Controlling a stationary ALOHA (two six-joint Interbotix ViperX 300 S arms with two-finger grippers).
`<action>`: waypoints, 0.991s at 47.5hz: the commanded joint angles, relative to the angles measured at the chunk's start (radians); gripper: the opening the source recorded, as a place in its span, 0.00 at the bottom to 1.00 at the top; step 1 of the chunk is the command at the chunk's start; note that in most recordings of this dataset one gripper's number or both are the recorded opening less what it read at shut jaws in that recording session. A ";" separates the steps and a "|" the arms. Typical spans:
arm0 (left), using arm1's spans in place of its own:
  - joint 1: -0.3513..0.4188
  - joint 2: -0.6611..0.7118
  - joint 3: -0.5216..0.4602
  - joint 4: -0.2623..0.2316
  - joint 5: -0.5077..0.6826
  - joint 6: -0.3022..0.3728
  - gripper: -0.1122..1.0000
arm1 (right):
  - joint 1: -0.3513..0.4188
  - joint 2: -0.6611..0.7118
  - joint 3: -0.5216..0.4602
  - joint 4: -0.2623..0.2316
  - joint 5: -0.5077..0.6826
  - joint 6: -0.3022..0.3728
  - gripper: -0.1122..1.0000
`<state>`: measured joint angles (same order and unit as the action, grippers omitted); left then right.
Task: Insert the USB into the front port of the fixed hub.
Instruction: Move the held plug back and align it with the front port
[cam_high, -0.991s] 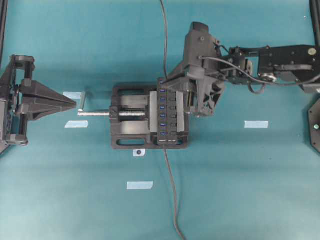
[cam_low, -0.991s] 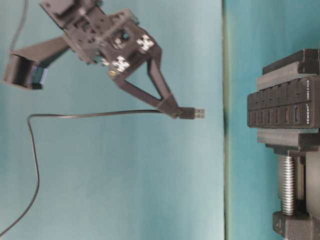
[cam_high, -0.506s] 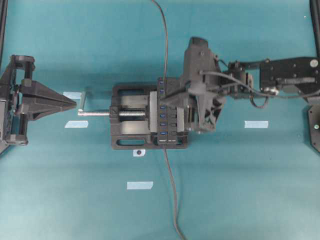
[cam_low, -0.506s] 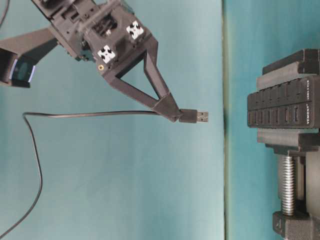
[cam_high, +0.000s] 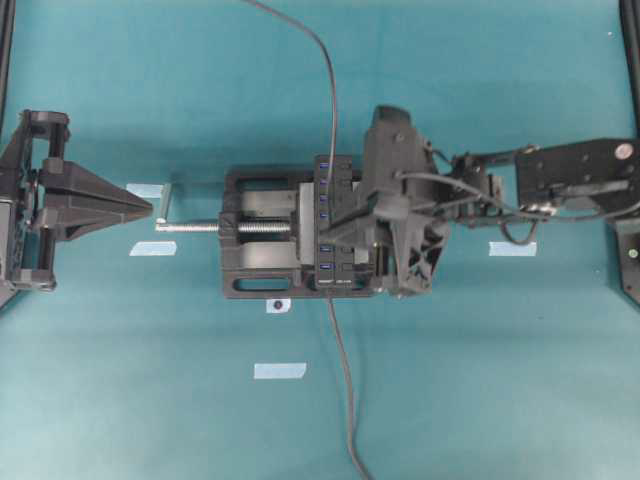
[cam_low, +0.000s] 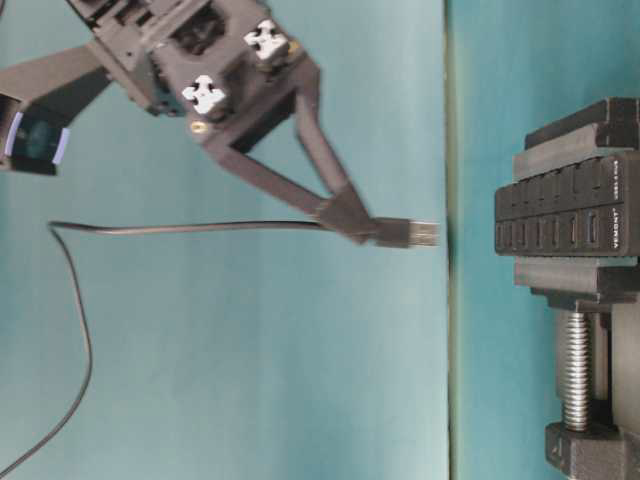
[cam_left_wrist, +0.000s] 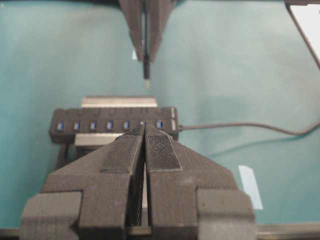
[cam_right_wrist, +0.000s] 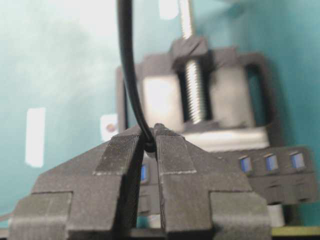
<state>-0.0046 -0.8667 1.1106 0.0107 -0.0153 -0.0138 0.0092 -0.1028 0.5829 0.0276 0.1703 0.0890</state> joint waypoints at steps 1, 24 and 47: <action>-0.002 0.003 -0.012 0.002 -0.006 0.000 0.10 | 0.009 0.002 -0.011 0.003 -0.003 0.023 0.16; -0.002 0.003 -0.012 0.002 -0.005 0.000 0.10 | 0.014 0.060 -0.009 0.003 -0.009 0.044 0.16; -0.002 0.003 -0.012 0.002 -0.006 0.000 0.10 | 0.037 0.086 -0.011 0.002 -0.015 0.089 0.16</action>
<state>-0.0046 -0.8652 1.1106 0.0107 -0.0153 -0.0138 0.0353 -0.0046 0.5844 0.0291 0.1657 0.1580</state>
